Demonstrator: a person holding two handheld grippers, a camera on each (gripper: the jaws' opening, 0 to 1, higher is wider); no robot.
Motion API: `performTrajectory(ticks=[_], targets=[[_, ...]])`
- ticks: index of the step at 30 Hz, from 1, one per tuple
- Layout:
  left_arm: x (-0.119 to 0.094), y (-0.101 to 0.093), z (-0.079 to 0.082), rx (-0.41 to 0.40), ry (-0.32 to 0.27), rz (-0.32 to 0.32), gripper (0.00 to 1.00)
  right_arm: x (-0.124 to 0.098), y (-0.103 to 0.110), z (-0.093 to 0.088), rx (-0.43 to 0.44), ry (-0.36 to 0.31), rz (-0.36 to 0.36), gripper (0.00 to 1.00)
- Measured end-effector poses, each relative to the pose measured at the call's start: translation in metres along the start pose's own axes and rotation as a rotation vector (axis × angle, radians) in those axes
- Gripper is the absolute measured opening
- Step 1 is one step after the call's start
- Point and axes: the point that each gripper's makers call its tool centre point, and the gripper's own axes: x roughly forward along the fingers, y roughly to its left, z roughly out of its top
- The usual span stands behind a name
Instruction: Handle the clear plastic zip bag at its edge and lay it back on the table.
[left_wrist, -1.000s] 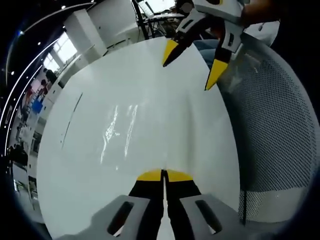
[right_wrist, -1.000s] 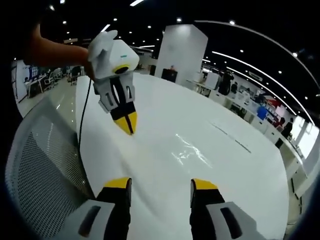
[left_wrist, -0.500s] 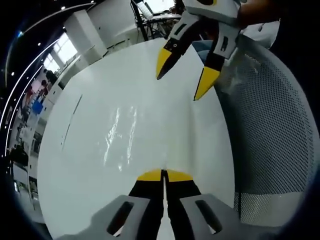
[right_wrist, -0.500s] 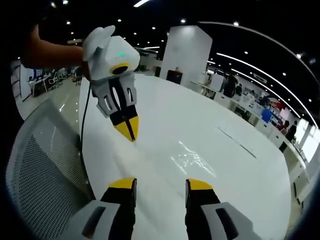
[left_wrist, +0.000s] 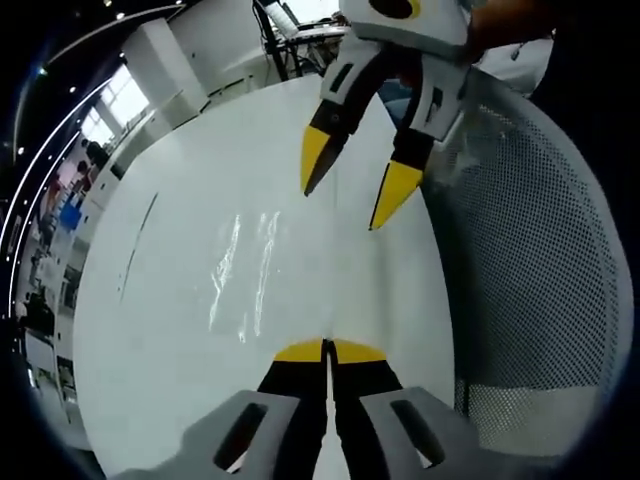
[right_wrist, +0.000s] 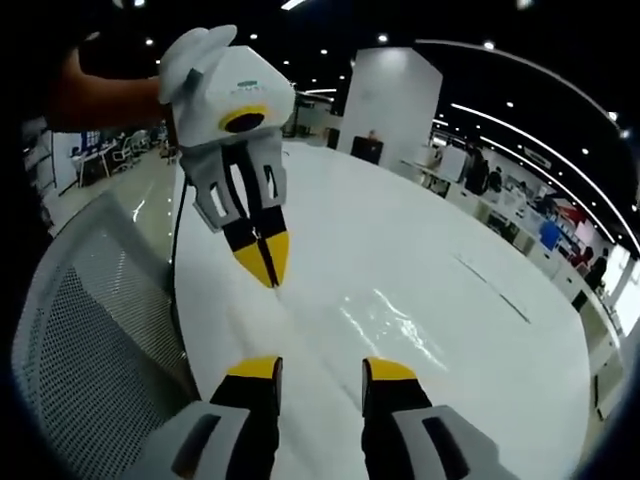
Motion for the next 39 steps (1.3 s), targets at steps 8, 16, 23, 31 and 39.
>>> performTrajectory(ticks=[8,16,23,31,39], targets=[[-0.001,-0.006,0.002,-0.006,0.007,-0.016,0.00,0.005,0.009,0.004,-0.010,-0.005,0.031,0.25],[-0.001,-0.009,0.004,-0.012,0.005,-0.032,0.00,0.010,0.015,0.007,-0.017,-0.006,0.053,0.17],[-0.003,-0.007,0.007,-0.013,-0.013,-0.025,0.00,0.013,0.015,0.010,-0.068,-0.009,0.051,0.08],[-0.006,-0.006,0.008,0.014,-0.040,-0.012,0.00,0.016,0.018,0.012,-0.177,-0.011,0.076,0.00],[-0.005,-0.001,0.005,0.057,-0.066,0.015,0.00,0.018,0.020,0.014,-0.234,-0.020,0.096,0.00]])
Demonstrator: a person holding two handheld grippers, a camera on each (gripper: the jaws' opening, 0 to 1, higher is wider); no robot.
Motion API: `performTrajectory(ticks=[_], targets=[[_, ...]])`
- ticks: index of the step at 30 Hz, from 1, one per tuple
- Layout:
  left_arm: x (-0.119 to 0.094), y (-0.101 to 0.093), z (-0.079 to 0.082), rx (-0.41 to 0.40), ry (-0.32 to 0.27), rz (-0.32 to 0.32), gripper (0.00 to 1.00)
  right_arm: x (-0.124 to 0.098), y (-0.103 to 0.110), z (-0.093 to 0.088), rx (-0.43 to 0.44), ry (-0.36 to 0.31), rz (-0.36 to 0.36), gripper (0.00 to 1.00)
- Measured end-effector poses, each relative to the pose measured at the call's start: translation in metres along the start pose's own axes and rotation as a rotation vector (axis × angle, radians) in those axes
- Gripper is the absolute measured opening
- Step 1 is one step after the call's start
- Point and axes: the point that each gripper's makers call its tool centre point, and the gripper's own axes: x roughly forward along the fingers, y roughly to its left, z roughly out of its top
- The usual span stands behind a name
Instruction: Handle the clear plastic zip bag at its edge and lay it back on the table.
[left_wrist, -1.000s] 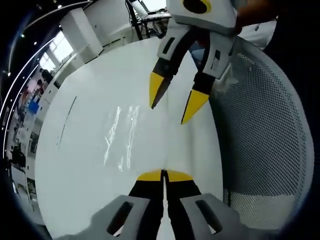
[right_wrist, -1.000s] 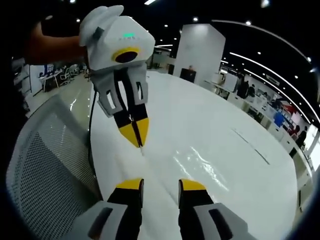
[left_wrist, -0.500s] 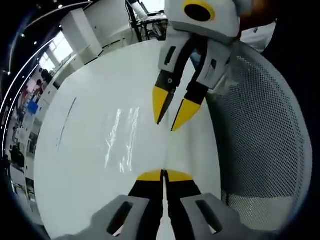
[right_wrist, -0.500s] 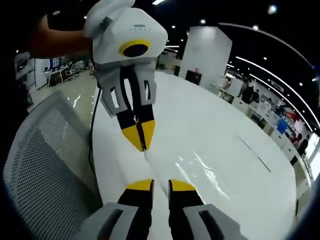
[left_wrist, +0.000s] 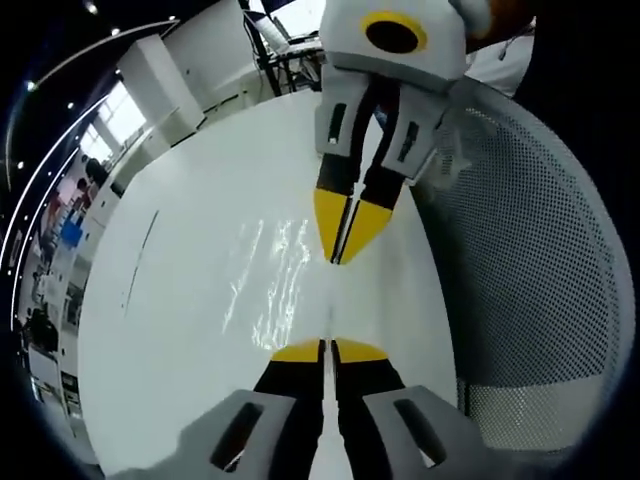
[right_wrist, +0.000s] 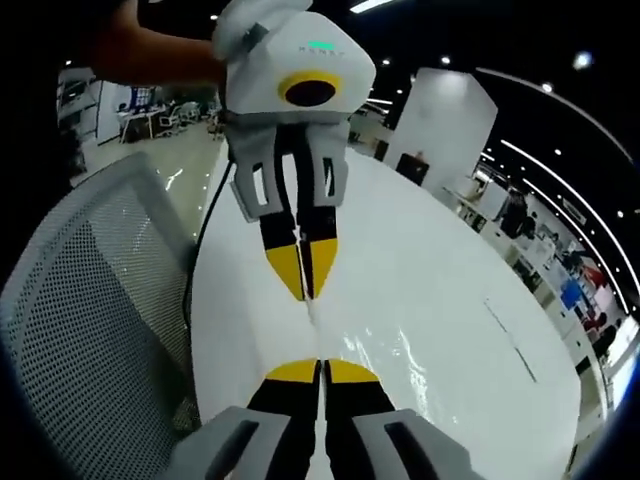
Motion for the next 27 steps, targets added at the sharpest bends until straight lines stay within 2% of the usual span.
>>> performTrajectory(ticks=[3,7,10,17,27], targets=[[0.001,0.001,-0.002,0.014,0.000,0.007,0.01,0.000,-0.001,0.001,-0.013,-0.002,0.001,0.00],[0.003,0.004,-0.003,0.041,-0.005,0.020,0.09,0.000,-0.003,0.002,-0.022,-0.007,0.003,0.00],[0.005,0.008,-0.007,0.067,0.000,0.036,0.06,0.000,-0.003,0.003,-0.026,-0.013,0.005,0.00],[0.008,0.010,-0.003,0.118,-0.017,0.031,0.01,-0.001,-0.005,0.005,-0.026,-0.016,0.006,0.00],[0.013,0.006,-0.002,0.182,-0.030,0.025,0.00,0.000,-0.004,0.004,-0.020,-0.016,0.010,0.00]])
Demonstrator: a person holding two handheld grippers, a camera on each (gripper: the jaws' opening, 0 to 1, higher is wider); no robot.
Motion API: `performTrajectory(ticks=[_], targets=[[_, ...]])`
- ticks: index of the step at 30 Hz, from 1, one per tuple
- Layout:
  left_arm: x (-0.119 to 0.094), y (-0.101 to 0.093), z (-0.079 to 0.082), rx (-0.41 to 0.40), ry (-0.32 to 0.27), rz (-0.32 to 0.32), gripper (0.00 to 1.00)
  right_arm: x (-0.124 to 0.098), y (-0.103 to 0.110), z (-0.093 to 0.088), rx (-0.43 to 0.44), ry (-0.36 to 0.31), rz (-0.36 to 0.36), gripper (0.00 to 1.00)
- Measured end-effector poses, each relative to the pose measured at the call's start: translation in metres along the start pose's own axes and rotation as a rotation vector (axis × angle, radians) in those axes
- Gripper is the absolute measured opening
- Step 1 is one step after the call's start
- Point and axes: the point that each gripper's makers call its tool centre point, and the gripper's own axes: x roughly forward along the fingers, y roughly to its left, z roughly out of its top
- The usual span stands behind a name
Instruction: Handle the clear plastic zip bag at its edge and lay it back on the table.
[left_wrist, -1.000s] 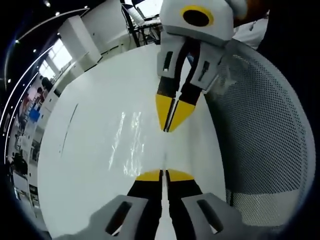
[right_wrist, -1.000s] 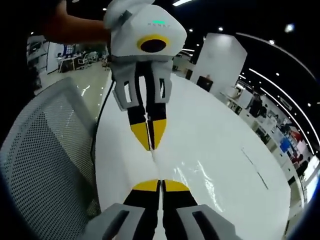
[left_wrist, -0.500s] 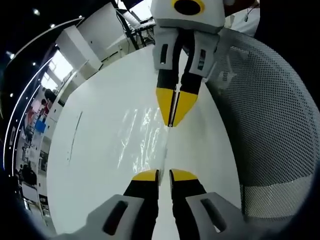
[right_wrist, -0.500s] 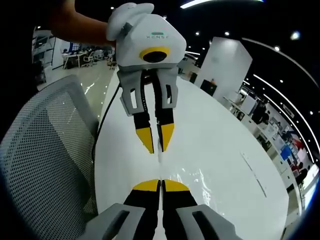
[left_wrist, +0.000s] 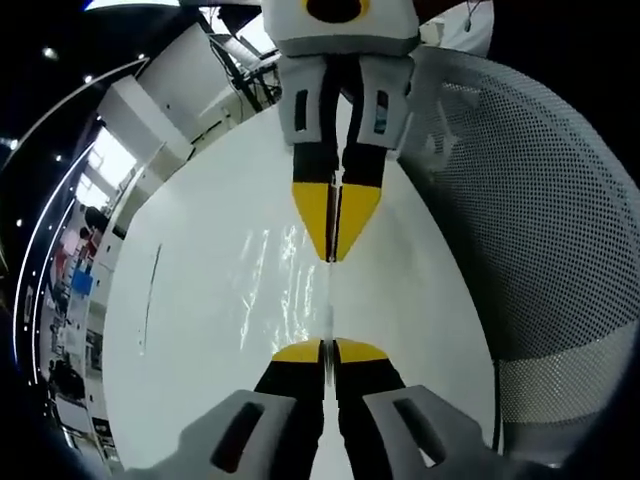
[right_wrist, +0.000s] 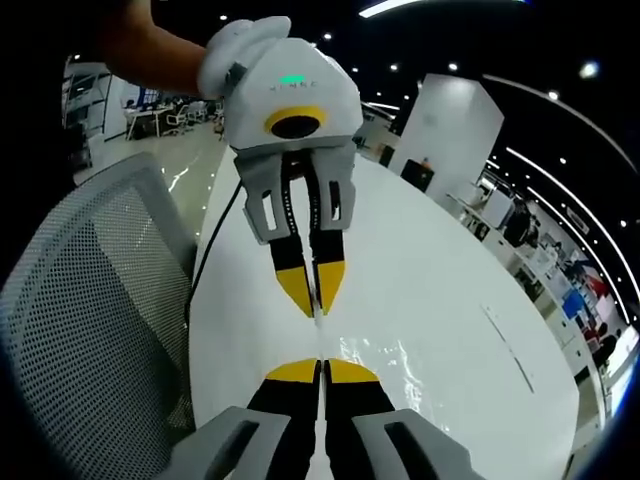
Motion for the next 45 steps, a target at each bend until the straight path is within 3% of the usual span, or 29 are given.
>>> performTrajectory(ticks=[25,45], targets=[[-0.003,0.004,0.004,-0.044,0.006,0.005,0.00,0.005,0.000,0.012,0.001,-0.017,0.013,0.05],[-0.005,0.002,0.019,-0.038,0.000,-0.015,0.00,0.012,0.000,0.018,-0.028,-0.024,0.020,0.05]])
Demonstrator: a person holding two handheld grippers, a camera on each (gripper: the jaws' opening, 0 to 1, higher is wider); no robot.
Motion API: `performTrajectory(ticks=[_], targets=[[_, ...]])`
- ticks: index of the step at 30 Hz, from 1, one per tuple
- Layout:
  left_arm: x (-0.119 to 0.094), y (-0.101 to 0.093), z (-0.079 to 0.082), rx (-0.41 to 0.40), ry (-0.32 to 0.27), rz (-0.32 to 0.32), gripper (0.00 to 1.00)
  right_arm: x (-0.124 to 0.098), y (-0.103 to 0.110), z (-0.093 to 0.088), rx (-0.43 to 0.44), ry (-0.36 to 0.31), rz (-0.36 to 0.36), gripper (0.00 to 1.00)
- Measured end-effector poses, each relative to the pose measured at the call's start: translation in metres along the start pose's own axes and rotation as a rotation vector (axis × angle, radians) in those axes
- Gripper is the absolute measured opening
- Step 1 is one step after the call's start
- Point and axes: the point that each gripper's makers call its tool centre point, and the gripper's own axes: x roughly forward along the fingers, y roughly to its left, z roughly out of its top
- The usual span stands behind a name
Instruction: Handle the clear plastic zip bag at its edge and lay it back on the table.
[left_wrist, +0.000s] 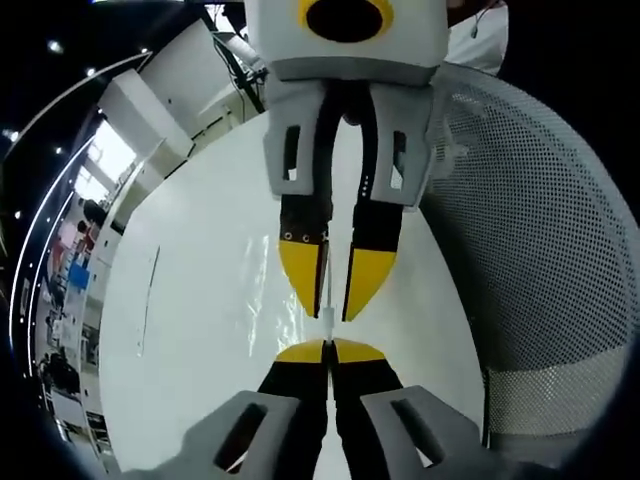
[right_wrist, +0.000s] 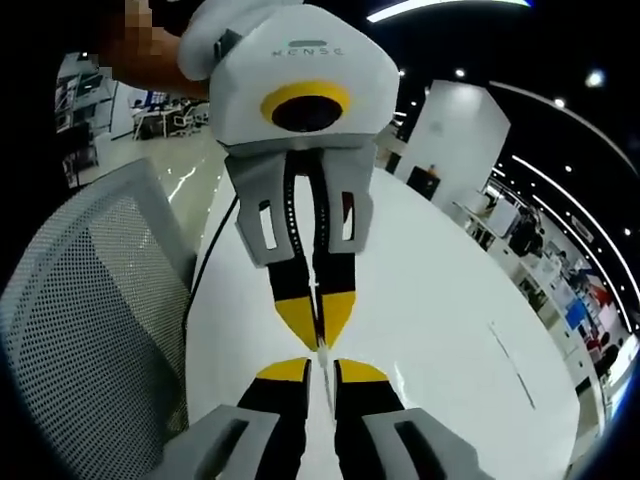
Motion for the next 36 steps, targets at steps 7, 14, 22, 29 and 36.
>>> performTrajectory(ticks=[7,14,22,29,36], targets=[[0.0007,-0.0044,0.0023,0.005,0.008,-0.020,0.00,0.0033,0.0013,-0.0002,-0.019,0.009,0.010,0.04],[0.0010,-0.0049,0.0019,0.006,0.007,-0.023,0.00,0.0058,0.0017,-0.0004,-0.031,0.015,0.014,0.03],[0.0013,-0.0036,0.0045,-0.002,0.003,-0.025,0.00,0.0069,0.0024,-0.0014,-0.048,0.019,0.018,0.00],[0.0029,-0.0046,0.0052,-0.014,0.008,-0.030,0.00,0.0077,0.0039,-0.0039,-0.085,0.040,0.021,0.00],[0.0024,-0.0062,0.0040,-0.024,0.004,-0.037,0.00,0.0079,0.0054,-0.0035,-0.097,0.038,0.030,0.00]])
